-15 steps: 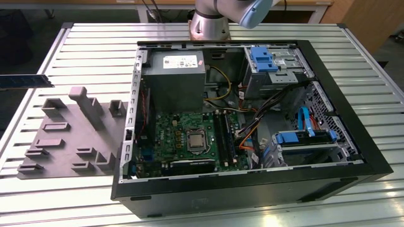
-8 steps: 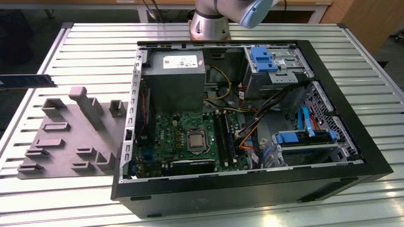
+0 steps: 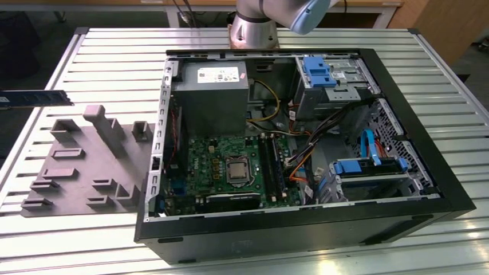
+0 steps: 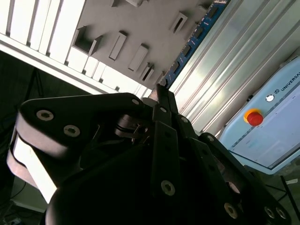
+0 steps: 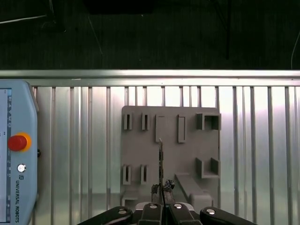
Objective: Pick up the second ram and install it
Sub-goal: 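Pick up the second ram and move it above second insertion slot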
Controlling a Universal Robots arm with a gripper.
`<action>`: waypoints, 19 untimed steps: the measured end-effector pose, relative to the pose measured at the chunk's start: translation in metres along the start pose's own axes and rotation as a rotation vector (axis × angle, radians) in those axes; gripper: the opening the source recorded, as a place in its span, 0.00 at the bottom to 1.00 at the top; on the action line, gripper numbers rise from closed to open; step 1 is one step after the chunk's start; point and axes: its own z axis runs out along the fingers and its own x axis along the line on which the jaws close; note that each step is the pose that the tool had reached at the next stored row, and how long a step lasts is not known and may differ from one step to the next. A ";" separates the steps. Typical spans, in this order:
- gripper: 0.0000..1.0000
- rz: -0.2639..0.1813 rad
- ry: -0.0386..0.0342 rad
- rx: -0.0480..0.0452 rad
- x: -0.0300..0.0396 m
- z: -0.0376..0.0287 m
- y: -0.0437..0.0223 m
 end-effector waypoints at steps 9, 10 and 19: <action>0.11 0.000 0.0000 -0.0001 -0.0002 -0.0002 -0.0070; 0.11 0.000 0.0000 0.0000 -0.0002 -0.0002 -0.0077; 0.11 0.000 0.0000 0.0000 -0.0003 -0.0003 -0.0146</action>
